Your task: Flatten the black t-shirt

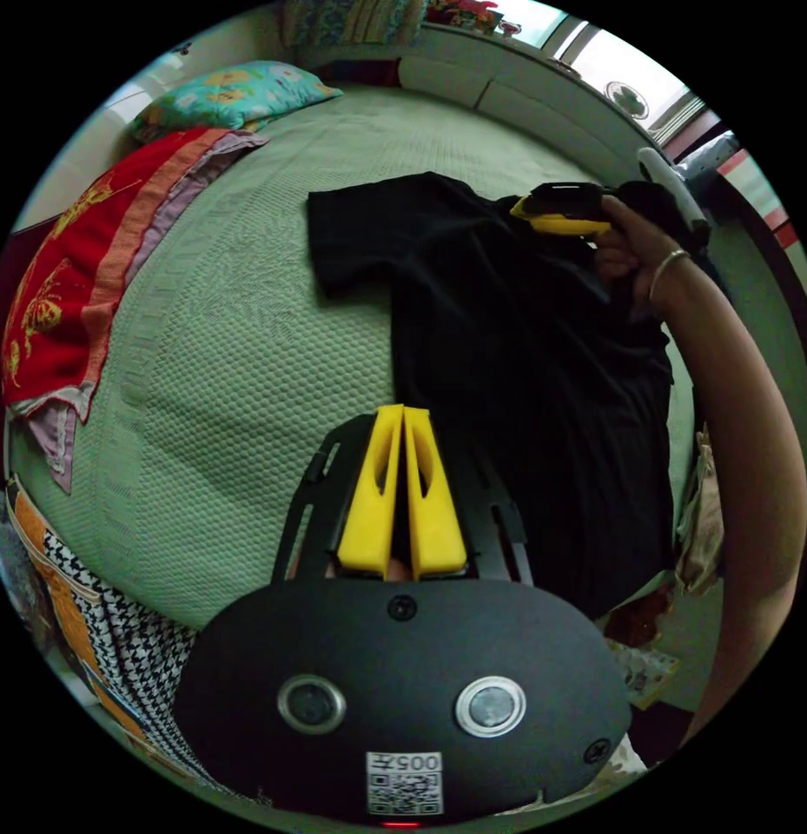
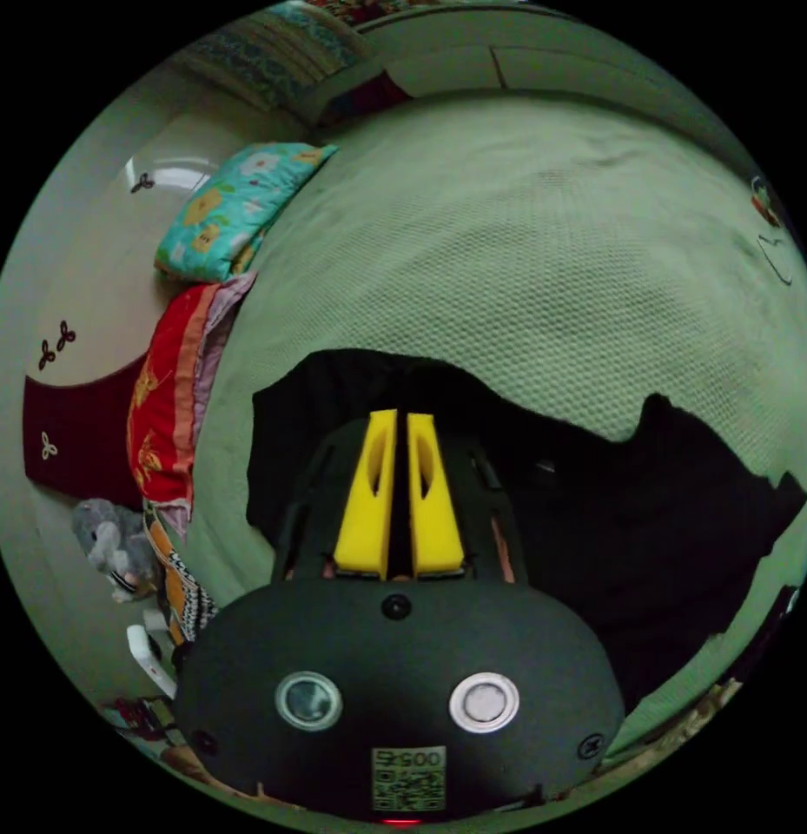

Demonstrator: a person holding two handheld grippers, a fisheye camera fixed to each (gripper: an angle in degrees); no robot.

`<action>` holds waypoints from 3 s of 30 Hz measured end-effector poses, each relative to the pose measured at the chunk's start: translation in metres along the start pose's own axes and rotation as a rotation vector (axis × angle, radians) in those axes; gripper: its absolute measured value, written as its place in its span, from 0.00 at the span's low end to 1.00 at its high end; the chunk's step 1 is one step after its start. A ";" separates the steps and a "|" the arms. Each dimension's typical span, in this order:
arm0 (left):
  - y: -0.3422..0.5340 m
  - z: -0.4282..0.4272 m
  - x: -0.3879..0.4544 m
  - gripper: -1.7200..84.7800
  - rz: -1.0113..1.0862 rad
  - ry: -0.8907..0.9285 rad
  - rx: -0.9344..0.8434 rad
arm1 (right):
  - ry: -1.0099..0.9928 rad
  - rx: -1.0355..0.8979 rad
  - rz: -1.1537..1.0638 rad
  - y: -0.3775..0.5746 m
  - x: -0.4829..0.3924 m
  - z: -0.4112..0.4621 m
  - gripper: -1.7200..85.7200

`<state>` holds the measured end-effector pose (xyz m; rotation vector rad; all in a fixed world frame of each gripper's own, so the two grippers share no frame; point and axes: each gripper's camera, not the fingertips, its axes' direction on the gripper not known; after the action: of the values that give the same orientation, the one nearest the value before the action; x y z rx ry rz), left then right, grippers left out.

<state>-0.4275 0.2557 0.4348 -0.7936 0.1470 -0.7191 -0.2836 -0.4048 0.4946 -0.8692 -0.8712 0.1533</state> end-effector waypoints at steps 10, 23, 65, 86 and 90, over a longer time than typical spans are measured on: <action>0.005 0.005 0.022 0.01 -0.014 0.010 -0.007 | 0.283 0.037 -0.059 0.010 -0.039 -0.030 0.00; 0.042 0.000 0.055 0.01 -0.005 -0.008 0.002 | 0.367 0.035 0.022 0.159 0.065 -0.048 0.14; 0.406 -0.081 0.201 0.01 0.014 -0.084 -0.094 | 0.780 0.023 0.195 0.840 -0.014 -0.069 0.01; 0.547 -0.177 0.258 0.02 -0.036 0.155 0.115 | 0.254 0.442 0.349 0.944 -0.150 -0.110 0.01; 0.568 -0.180 0.246 0.01 -0.116 0.363 0.138 | 0.402 0.330 0.320 0.935 -0.164 -0.091 0.01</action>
<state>-0.0064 0.2632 -0.0531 -0.5370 0.3769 -0.9697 -0.1234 0.0820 -0.3099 -0.6900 -0.3144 0.3760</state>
